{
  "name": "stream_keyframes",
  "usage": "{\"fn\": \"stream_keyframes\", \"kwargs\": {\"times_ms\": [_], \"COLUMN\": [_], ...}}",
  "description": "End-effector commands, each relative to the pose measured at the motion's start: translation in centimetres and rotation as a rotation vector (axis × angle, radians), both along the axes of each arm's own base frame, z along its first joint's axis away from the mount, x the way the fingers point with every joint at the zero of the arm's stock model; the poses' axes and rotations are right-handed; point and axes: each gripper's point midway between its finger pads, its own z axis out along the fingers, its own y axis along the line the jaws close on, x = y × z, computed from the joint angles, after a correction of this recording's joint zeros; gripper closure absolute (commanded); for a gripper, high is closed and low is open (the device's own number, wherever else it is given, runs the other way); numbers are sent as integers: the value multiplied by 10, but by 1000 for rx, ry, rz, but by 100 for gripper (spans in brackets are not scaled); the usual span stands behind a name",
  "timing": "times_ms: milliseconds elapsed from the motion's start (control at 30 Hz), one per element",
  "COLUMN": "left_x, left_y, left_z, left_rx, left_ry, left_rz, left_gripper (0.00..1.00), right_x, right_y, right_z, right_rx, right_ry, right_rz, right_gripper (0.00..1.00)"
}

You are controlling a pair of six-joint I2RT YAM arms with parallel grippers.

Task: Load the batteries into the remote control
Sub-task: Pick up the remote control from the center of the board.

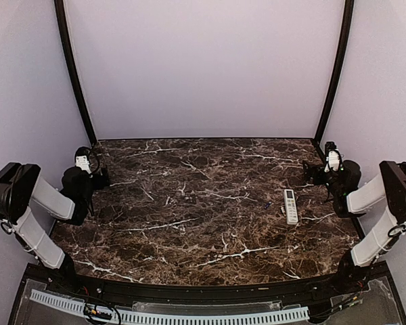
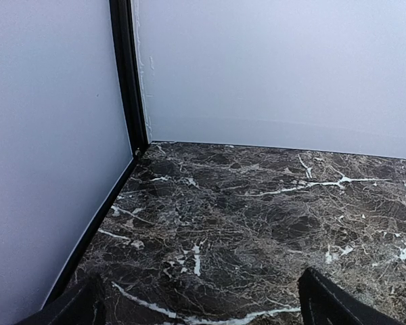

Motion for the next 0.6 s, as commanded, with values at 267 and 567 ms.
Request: {"fn": "stream_keyframes", "kwargs": {"times_ms": [267,567], "left_x": [4,1], "left_y": [2,-6], "left_z": [13,22], "left_rx": [-3,32], "left_ry": [-36,-48], "left_rz": [3,31], "left_gripper": [1,1], "right_x": [9,-6], "right_y": [-6,32], "right_z": [47,21], "right_rx": [135,221], "right_ry": [158,545], "right_rz": [-56,-17], "right_gripper": [1,1]}}
